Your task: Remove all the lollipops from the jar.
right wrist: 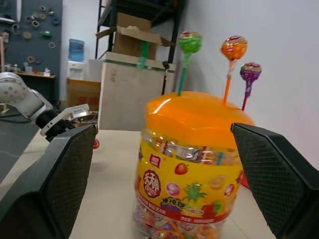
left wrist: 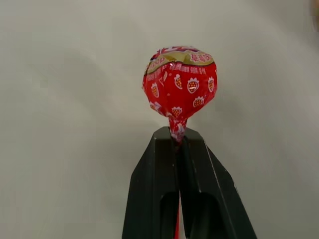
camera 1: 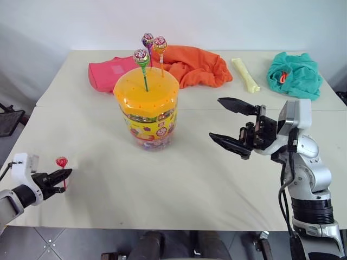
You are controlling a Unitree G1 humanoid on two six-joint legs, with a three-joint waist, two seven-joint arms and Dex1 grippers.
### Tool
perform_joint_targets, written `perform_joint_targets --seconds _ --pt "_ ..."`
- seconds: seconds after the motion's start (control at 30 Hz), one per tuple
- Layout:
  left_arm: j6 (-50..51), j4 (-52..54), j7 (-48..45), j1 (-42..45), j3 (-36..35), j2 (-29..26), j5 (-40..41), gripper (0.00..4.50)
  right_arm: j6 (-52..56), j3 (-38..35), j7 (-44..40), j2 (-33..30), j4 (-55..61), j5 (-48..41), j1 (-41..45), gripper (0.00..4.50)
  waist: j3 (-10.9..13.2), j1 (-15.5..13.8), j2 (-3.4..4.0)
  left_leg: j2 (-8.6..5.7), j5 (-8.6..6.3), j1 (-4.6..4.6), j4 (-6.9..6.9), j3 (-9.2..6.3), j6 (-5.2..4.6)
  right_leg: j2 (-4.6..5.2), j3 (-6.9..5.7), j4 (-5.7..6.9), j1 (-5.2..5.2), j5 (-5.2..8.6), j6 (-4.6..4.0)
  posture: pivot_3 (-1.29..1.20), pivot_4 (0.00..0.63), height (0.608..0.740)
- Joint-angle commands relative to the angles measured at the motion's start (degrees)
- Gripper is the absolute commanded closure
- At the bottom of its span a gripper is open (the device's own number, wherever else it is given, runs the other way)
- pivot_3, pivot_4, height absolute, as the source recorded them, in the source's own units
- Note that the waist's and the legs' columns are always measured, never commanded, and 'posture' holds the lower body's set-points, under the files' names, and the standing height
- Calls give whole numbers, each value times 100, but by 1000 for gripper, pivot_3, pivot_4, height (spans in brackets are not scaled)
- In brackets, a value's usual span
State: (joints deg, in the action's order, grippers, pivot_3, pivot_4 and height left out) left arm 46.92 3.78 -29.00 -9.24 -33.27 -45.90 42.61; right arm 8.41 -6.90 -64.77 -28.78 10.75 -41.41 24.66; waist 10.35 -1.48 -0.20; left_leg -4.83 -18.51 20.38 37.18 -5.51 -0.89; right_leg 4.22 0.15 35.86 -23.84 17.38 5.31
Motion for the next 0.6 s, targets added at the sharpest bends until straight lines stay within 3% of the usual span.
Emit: perform_joint_targets --seconds 0.03,0.17,0.4,0.6 --pt "-284 -72 -74 -80 -83 174 -217 4477 -33 -44 3 -22 33 28 135 0 0 15 1 1 0 -2 -1 0 0 -1 1 1 0 0 -1 0 150 740" --pt "-322 0 -216 -27 -264 318 -92 3651 35 -4 32 23 111 18 55 0 -1 18 2 4 1 -8 -5 0 2 -3 -1 6 1 -1 -2 0 150 740" --pt "-1120 -137 -986 -315 -889 244 -189 1589 143 24 57 64 58 -44 122 0 0 46 0 5 0 -5 -4 1 3 -4 -1 1 0 -1 -3 0 150 740" --pt "-2011 13 -2187 -588 -1797 164 132 1589 621 59 535 247 -116 -164 658 0 1 139 -1 8 -3 -4 -9 1 5 -6 -4 -6 -2 1 -7 0 150 740"
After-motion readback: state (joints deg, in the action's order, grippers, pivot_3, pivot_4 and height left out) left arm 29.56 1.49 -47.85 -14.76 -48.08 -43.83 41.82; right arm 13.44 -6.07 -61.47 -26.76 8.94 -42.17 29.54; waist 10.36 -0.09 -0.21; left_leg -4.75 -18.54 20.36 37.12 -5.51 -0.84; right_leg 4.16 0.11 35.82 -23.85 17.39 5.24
